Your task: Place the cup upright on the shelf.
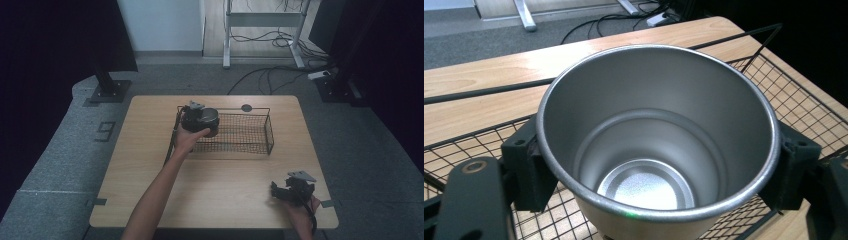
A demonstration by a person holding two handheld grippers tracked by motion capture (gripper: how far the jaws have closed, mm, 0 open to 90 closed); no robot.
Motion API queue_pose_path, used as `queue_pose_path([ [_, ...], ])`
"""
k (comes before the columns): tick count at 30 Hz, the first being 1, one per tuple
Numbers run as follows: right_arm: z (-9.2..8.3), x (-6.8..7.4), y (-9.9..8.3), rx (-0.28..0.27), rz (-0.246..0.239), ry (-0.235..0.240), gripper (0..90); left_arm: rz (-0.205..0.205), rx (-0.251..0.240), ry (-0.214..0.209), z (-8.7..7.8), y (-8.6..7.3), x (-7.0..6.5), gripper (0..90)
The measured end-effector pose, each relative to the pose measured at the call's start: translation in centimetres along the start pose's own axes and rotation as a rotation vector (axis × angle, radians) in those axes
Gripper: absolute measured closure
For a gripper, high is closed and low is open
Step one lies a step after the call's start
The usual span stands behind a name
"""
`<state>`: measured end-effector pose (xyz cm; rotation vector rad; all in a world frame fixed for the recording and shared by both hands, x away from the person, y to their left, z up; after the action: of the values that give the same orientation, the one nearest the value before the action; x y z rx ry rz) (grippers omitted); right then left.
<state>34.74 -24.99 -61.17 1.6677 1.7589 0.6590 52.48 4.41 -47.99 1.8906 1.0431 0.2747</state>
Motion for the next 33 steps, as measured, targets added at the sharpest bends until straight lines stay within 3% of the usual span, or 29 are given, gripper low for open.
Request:
queue_pose_path([
  [26, 0.0, 0.0, 0.0, 0.0, 0.0, 0.0, 3.1, -0.03, 0.09, 0.035, 4.1, -2.6, 0.3, 19.0],
  [33, 0.0, 0.0, 0.0, 0.0, 0.0, 0.0, 3.1, -0.021, 0.125, 0.062, 5.0, -3.4, 0.4, 18.9],
])
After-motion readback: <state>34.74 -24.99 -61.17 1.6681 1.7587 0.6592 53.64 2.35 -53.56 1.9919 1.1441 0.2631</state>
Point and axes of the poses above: each handheld gripper's, and its own axes: z roughly forward along the jaws, y roughly out of its top, x roughly to its left, the point moved 8 cm from there along z, roughly forward along the jaws, and after that the axes turned 9 degrees about -y, right-handed, at the moved point
